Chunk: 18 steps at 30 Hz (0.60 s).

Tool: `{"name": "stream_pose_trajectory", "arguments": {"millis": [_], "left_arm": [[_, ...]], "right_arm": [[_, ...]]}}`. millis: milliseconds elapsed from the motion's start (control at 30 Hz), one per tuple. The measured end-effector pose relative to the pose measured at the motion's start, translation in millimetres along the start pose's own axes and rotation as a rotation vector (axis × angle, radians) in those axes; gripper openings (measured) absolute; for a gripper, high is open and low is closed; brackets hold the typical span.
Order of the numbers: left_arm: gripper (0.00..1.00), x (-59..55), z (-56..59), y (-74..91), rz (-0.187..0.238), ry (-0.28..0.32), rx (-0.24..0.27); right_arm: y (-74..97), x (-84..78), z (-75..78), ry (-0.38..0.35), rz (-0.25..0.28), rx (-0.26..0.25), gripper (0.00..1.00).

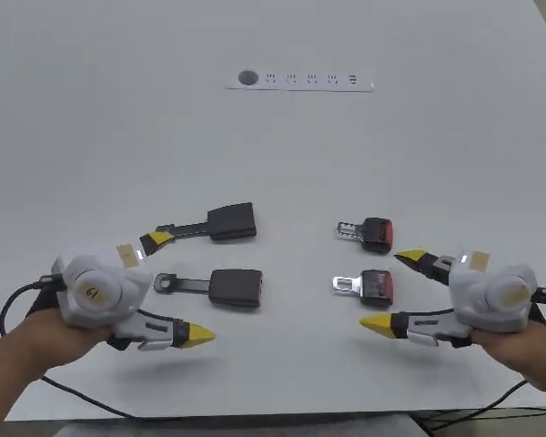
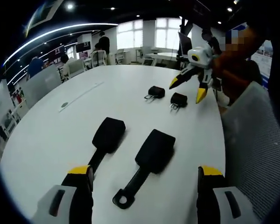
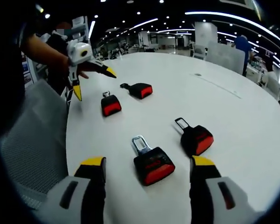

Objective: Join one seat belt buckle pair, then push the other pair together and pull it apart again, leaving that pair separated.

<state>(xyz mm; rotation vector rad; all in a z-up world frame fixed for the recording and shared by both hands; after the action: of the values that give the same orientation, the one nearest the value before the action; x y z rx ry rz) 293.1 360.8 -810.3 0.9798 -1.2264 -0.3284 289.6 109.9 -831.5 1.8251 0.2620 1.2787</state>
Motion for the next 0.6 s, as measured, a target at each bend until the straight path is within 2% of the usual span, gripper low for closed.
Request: {"name": "stream_pose_trajectory", "arguments": {"millis": [300,433,533,567,600], "left_arm": [[0.81,-3.1,4.5,-26.1,-0.061,-0.084,-0.074],[0.77,-9.3,9.2,-38.1,-0.117,-0.170,-0.114],[0.72,-9.1,11.0,-44.8,-0.129,-0.194,-0.135],[0.70,-8.9,11.4,-47.1,-0.136,-0.199,-0.144],[0.67,-9.4,11.3,-49.1,-0.137,-0.205,-0.150]], "right_arm": [[-11.5,-0.7,4.8,0.033,-0.046,0.085,0.69],[-16.1,-1.2,6.0,0.062,-0.071,0.115,0.66],[-18.8,-2.3,3.1,0.076,-0.090,0.147,0.63],[-20.5,6.0,6.3,0.152,-0.054,0.139,0.61],[-18.8,2.2,2.5,0.123,-0.075,0.153,0.59]]}}
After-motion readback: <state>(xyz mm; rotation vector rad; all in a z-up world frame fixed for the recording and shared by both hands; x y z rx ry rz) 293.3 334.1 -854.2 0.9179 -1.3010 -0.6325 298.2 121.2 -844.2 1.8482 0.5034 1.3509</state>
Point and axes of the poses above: the centre of the closed fingertips' face, and the gripper's own axes: y roughly backward along the fingers, z roughly to its right, x roughly out of its top, the point moved 1 cm from there along y, roughly backward along the fingers, and after that the axes turned 7 degrees about -z, right-handed, at the moved point
